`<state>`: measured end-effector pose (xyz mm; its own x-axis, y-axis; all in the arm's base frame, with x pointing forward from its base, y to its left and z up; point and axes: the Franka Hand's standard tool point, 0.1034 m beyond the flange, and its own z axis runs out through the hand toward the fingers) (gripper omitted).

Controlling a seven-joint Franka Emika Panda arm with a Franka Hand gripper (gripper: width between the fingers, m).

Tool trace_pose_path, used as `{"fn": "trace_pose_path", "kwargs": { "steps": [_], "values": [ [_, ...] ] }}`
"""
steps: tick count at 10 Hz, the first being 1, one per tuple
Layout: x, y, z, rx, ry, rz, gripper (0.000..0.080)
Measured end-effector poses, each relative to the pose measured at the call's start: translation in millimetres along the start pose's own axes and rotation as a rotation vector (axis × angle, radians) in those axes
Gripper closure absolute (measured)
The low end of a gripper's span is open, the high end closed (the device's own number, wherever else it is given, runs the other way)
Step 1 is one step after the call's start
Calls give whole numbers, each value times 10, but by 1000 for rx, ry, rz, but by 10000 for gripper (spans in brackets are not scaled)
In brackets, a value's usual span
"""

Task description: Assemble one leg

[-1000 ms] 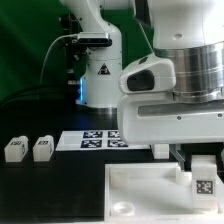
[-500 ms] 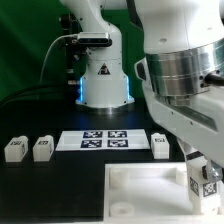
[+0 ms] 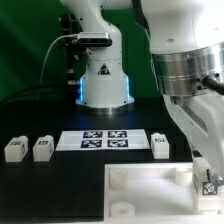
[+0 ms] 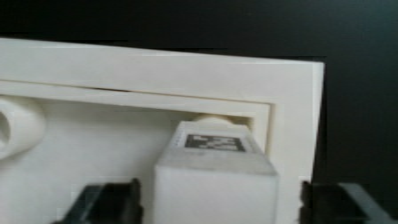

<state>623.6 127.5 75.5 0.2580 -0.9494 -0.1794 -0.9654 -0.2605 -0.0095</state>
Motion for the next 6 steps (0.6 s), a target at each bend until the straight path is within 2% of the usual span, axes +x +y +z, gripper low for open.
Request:
{"fn": "trace_pose_path", "kwargs": {
  "steps": [1,2,5,6],
  "values": [
    [-67,27,37,-17,23,-188,238],
    [-80,31,40,-32,46,-400,166],
    [-21,32,32,-40,48,-703,151],
    [81,-11,3,-49,95,-1013,151]
  ]
}}
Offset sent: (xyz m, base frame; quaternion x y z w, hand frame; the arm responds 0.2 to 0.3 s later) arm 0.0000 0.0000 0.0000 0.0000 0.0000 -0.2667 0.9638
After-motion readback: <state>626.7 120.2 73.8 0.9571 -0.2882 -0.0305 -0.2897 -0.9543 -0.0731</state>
